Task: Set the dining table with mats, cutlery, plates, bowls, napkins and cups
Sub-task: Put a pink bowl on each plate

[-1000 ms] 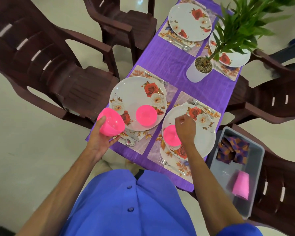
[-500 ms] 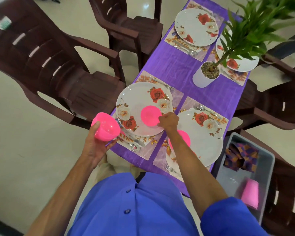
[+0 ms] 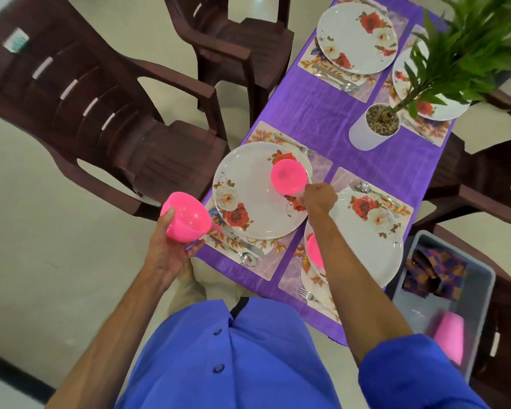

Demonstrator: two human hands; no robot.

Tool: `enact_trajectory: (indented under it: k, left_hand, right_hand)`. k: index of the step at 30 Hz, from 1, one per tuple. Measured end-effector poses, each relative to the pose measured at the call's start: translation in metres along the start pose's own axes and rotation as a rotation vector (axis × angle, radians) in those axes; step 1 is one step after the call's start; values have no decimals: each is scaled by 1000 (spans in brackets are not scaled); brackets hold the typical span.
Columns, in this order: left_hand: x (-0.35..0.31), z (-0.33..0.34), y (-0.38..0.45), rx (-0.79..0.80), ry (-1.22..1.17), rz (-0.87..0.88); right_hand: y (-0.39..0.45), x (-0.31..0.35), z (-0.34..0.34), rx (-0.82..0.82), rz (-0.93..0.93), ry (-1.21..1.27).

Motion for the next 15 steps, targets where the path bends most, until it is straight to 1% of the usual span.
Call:
enact_trajectory:
  k: [2, 4, 5, 6, 8, 9, 10, 12, 15]
  left_hand:
    - [-7, 1, 2, 14, 15, -4]
    - [-19, 5, 4, 39, 32, -6]
    - [-24, 7, 6, 52, 43, -15]
    - [-30, 11, 8, 68, 47, -24]
    - [-47, 16, 12, 134, 67, -28]
    - [-56, 18, 14, 172, 93, -23]
    - [-66, 19, 16, 209, 117, -4]
    - [-90, 14, 19, 259, 137, 36]
    - [-135, -9, 21, 277, 141, 81]
  right_hand:
    - [-24, 12, -8, -115, -68, 39]
    - [-59, 39, 1, -129, -218, 78]
    - [-82, 59, 13, -72, -321, 108]
    - [-106, 78, 34, 42, -403, 150]
    - [-162, 116, 85, 344, -483, 176]
    - [-186, 131, 106, 435, -493, 162]
    - [-204, 145, 122, 448, -536, 132]
    - [-226, 173, 137, 348, -633, 112]
    - [-247, 213, 142, 197, -666, 160]
Point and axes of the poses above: each hand's wrist, its own y-axis towards the middle knuckle, its own z-axis out of the palm, x = y × z, the point moved 10 cm from there along y, towards the middle knuckle, and after that the axes turned 2 degrees about -z, right-handed, at the moved point
